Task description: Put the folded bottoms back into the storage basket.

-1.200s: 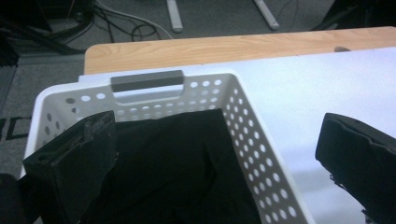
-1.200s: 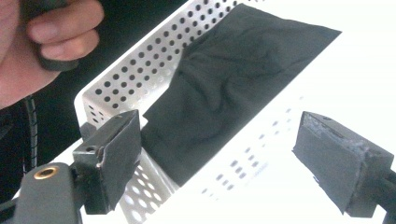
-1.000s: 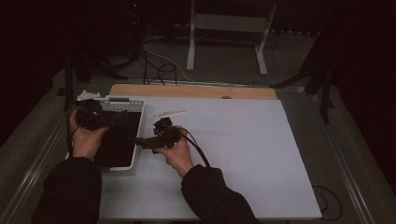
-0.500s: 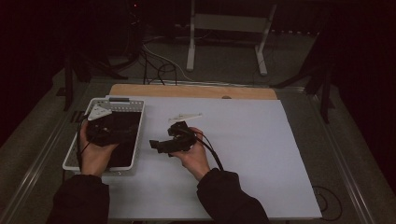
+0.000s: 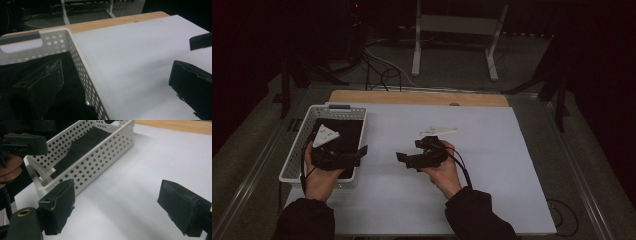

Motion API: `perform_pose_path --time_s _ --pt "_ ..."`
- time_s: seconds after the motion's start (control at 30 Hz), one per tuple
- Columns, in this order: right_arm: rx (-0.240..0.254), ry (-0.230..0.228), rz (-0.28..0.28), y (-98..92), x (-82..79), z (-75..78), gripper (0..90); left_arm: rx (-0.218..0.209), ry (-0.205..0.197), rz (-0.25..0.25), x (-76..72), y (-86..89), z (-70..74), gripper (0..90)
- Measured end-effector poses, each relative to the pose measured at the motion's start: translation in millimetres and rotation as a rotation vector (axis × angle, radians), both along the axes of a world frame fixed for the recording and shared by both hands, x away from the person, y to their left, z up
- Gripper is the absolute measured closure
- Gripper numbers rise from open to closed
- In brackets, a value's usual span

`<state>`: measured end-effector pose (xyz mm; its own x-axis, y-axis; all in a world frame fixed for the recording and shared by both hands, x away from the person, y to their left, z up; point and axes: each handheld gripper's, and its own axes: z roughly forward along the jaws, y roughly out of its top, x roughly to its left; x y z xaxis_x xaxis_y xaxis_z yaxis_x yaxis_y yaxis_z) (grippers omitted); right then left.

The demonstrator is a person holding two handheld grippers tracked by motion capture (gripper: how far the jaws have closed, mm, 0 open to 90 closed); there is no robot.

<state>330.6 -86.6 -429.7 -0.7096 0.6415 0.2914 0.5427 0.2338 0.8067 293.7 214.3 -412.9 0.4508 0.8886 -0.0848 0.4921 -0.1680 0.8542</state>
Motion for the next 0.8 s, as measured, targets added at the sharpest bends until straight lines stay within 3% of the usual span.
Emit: perform_pose_path --time_s 0.27,0.47,0.8 --pt "-0.014 -0.024 -0.034 -32.2 -5.8 -3.0 13.7 -0.01 -0.012 -0.032 -7.6 -2.6 -8.0 0.4" --pt "-0.01 -0.067 -0.041 -55.9 -13.0 0.3 12.3 -0.032 -0.03 -0.039 -13.9 -1.6 -13.0 0.3" --pt "0.026 -0.139 -0.088 -103.7 -31.1 6.8 12.2 -0.013 -0.078 -0.06 -21.4 -3.9 -9.6 0.3"
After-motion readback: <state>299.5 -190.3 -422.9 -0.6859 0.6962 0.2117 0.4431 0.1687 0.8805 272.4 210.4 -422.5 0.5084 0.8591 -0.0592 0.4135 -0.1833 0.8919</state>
